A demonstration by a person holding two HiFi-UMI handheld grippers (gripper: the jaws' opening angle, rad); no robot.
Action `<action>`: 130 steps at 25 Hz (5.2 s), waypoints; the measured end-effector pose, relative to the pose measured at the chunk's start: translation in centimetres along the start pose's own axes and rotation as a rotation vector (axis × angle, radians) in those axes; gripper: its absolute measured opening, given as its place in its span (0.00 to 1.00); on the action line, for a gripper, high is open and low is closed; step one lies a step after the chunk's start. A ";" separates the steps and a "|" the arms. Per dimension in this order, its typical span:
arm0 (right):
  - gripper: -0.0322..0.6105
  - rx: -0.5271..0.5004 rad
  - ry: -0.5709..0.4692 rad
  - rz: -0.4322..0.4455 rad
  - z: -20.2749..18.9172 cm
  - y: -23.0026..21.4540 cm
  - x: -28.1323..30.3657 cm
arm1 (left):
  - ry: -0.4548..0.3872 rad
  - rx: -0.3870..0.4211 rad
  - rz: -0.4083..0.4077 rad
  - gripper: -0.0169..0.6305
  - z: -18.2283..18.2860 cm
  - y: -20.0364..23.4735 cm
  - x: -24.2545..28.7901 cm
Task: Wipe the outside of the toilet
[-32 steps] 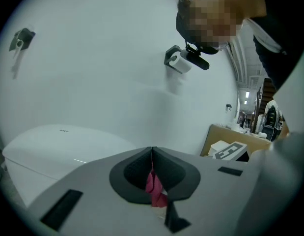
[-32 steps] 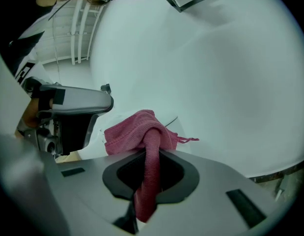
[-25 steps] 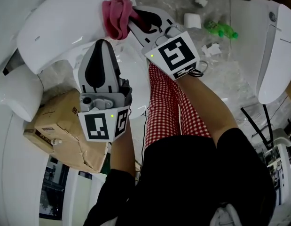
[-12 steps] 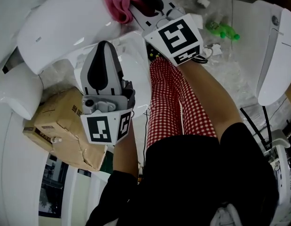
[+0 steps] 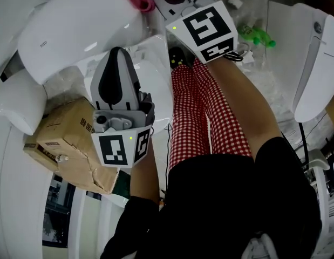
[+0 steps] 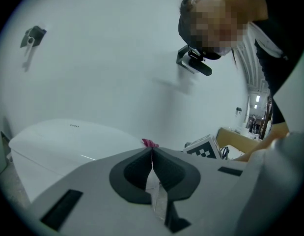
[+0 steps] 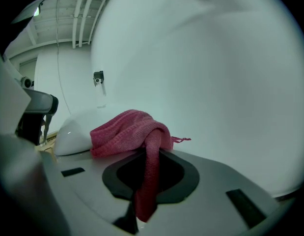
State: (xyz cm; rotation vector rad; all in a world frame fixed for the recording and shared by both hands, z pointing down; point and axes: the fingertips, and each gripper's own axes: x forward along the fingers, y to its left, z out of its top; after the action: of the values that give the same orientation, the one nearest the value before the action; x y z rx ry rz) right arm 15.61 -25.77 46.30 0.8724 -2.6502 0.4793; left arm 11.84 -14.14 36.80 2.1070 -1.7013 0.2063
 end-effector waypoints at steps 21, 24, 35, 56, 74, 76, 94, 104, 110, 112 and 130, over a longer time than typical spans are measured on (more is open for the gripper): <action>0.14 -0.040 0.008 -0.013 0.6 -2.3 2.5 | 0.006 -0.019 0.014 0.04 -0.2 0.4 0.3; 0.14 -0.039 -0.004 -0.053 0.7 -3.5 2.8 | 0.007 -0.019 0.014 0.04 -0.2 0.5 0.3; 0.14 0.057 -0.190 -0.176 1.0 -6.0 -3.5 | 0.008 -0.017 0.008 0.04 -0.4 -0.1 0.2; 0.14 0.279 -0.198 0.011 -7.9 2.9 -10.2 | 0.021 0.018 -0.055 0.04 -2.2 -2.5 0.0; 0.14 0.179 -0.152 0.106 -7.4 5.2 -4.5 | 0.037 0.019 -0.034 0.04 -2.9 -1.5 0.6; 0.14 0.176 -0.145 0.100 -7.3 4.9 -4.1 | 0.039 0.012 -0.038 0.04 -3.0 -1.6 0.7; 0.14 0.154 -0.128 0.073 -6.6 1.8 -1.2 | 0.045 -0.012 -0.054 0.04 -2.9 -1.3 1.6; 0.14 0.116 -0.119 0.058 -6.0 -0.4 0.8 | 0.036 -0.007 -0.075 0.04 -2.2 -1.2 2.1; 0.14 0.095 -0.116 0.052 -5.7 -1.6 1.8 | 0.030 0.002 -0.080 0.04 -1.8 -1.3 2.3; 0.14 0.090 -0.113 0.049 -5.6 -1.9 2.1 | 0.029 0.007 -0.082 0.04 -1.7 -1.3 2.4; 0.14 0.131 -0.118 -0.008 -5.4 -4.6 3.5 | -0.005 0.014 -0.093 0.04 -1.1 -1.5 2.6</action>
State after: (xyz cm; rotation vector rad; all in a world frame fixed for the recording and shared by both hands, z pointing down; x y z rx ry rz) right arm 16.71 -28.88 53.50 0.9781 -2.7462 0.6237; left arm 14.10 -15.73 38.40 2.1933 -1.6045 0.1859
